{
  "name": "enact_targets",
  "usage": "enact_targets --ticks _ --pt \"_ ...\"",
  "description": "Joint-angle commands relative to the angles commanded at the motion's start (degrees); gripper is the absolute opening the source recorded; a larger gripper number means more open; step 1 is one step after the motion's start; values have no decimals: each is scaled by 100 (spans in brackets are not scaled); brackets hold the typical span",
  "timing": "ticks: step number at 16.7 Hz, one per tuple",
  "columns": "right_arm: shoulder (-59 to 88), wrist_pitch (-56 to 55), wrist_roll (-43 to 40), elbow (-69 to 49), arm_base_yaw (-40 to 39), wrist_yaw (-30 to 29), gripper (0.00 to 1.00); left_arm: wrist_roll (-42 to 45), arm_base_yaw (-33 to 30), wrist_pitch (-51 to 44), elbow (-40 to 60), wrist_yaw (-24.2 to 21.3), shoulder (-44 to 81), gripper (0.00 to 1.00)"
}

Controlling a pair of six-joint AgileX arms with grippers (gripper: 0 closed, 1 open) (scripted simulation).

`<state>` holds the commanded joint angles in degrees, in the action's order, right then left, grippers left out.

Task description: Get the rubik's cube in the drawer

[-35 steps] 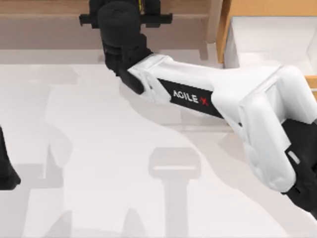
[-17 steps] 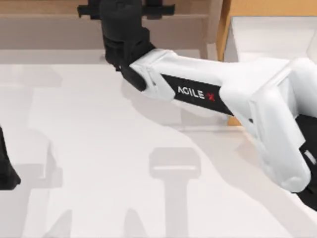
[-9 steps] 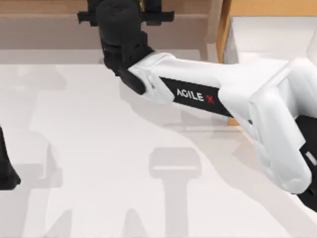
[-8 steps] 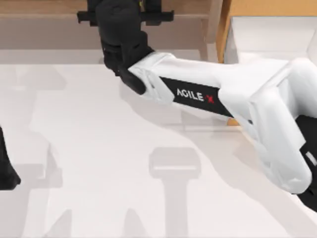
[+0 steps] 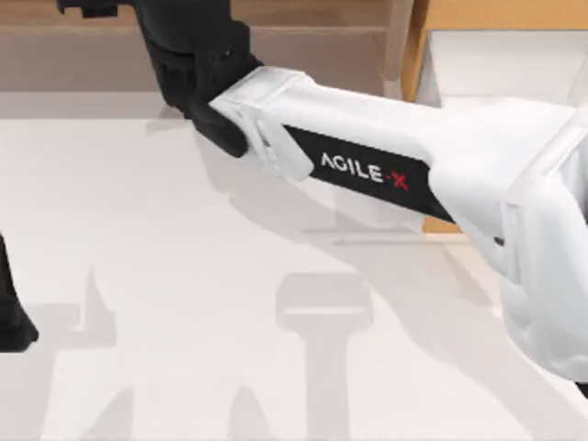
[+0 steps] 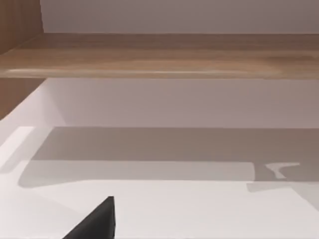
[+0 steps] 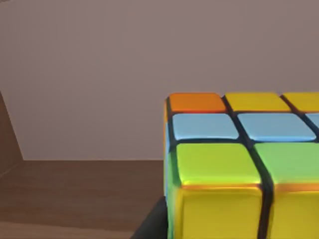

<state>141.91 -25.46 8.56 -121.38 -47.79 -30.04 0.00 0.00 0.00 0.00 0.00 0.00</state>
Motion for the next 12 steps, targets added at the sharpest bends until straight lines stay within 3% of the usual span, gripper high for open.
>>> enact_targets --ticks 6,12 --pt "-1179 757 864 -245 -294 1830 0 0 0 0 0 0 0 100" --pt "-2169 2293 1429 -431 34 3260 0 0 0 0 0 0 0 100"
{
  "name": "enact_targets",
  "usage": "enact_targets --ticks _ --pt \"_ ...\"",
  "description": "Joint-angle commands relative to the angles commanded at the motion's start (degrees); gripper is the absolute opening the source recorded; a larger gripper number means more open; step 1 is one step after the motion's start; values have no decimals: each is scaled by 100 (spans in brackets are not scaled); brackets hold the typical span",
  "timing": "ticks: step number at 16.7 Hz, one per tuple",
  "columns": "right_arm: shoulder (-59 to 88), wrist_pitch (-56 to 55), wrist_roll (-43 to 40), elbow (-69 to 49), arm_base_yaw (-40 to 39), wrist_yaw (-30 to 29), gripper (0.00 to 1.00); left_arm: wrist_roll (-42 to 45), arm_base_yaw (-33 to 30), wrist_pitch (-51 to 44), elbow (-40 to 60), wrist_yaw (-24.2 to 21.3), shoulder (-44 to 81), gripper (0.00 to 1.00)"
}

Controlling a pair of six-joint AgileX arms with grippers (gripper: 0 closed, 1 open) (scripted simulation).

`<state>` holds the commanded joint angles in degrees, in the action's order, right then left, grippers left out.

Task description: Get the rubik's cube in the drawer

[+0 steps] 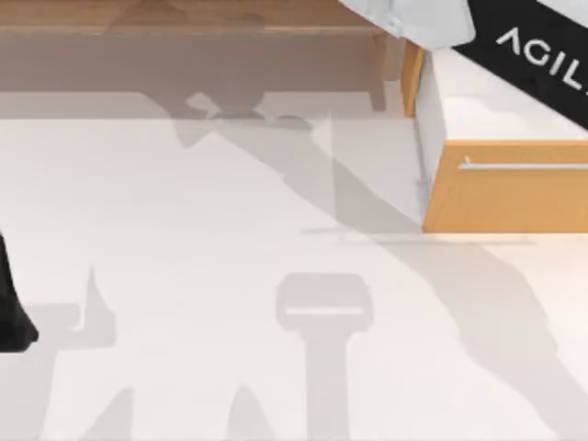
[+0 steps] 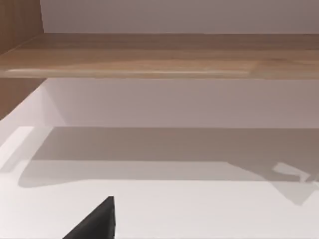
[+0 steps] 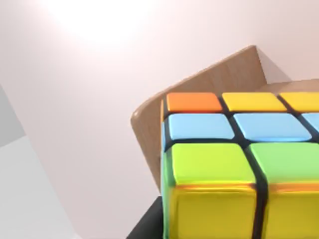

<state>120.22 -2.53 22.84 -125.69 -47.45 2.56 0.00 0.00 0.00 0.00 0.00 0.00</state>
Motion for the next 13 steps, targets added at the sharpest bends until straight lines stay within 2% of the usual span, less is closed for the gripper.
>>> enact_targets --ticks 4,7,13 --pt "-383 1537 90 -58 513 580 0 0 0 0 0 0 0 100" --pt "-490 2903 3 -73 983 802 0 0 0 0 0 0 0 100" --pt "-56 5629 -482 -68 2196 656 0 0 0 0 0 0 0 100"
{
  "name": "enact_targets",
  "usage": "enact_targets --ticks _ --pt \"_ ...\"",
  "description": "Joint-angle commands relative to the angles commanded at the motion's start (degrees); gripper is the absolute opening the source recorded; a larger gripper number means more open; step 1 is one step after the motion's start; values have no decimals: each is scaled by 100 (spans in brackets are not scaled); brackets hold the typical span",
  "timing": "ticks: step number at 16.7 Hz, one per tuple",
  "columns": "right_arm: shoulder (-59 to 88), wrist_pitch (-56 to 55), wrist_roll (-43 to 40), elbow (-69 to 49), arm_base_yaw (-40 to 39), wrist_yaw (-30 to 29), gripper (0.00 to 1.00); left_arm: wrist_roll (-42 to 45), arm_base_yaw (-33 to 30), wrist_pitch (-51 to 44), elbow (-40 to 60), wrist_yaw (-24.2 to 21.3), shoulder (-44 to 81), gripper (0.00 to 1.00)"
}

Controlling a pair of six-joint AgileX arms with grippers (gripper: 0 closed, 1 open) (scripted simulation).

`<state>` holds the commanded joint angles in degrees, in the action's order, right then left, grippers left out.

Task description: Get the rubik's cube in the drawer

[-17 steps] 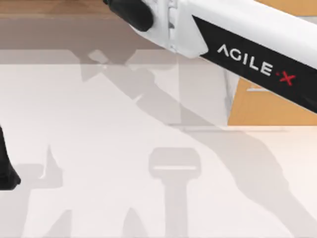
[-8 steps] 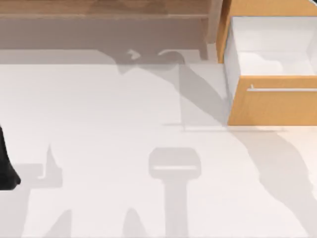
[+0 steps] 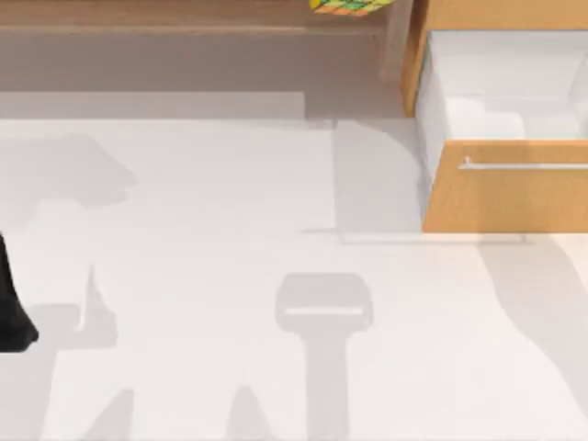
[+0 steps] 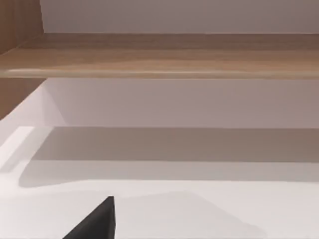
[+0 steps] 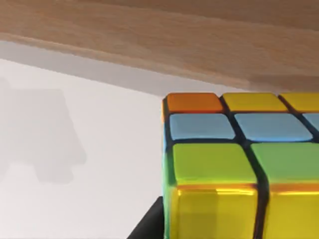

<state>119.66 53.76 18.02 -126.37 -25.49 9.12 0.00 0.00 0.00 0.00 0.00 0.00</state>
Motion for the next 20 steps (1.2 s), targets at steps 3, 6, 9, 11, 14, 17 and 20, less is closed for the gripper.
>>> enact_targets --ticks 3,6,9,11,14,17,20 --pt "497 1113 -307 -61 712 -300 0 0 0 0 0 0 0 100" --pt "1132 1902 -601 -191 1359 -659 0 0 0 0 0 0 0 100" --pt "1799 2368 -812 -280 1696 -916 0 0 0 0 0 0 0 100" --pt "2053 2498 -879 -310 1759 -993 0 0 0 0 0 0 0 100" --pt "2101 2519 -890 -315 1768 -1007 0 0 0 0 0 0 0 100" --pt "2101 2519 -890 -315 1768 -1007 0 0 0 0 0 0 0 100" --pt "2101 2519 -890 -315 1768 -1007 23 0 0 0 0 0 0 100"
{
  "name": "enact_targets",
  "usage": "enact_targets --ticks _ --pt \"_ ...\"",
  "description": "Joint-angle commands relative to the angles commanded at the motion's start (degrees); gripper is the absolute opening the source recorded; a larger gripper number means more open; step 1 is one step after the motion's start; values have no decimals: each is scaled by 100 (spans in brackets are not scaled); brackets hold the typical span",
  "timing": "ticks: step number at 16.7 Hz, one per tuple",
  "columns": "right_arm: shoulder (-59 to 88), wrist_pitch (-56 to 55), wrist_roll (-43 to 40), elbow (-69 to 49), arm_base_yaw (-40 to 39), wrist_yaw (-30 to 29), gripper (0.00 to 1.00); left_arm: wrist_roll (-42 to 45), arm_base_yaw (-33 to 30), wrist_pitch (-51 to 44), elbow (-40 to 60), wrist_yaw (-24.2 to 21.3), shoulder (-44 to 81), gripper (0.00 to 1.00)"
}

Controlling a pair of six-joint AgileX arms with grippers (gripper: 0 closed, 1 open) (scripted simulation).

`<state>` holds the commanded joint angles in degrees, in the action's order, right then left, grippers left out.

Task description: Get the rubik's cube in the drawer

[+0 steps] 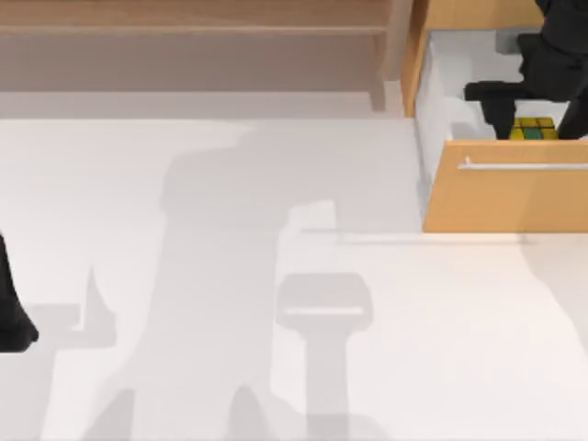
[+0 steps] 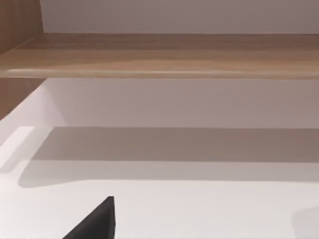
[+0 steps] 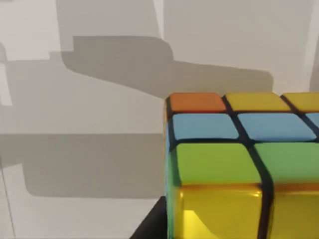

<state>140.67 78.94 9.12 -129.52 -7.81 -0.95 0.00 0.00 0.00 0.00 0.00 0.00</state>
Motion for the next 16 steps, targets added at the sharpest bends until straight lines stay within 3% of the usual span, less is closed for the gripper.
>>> enact_targets --ticks 10,16 --pt "0 0 0 0 0 0 98 0 0 0 0 0 0 100" --pt "0 0 0 0 0 0 100 0 0 0 0 0 0 100"
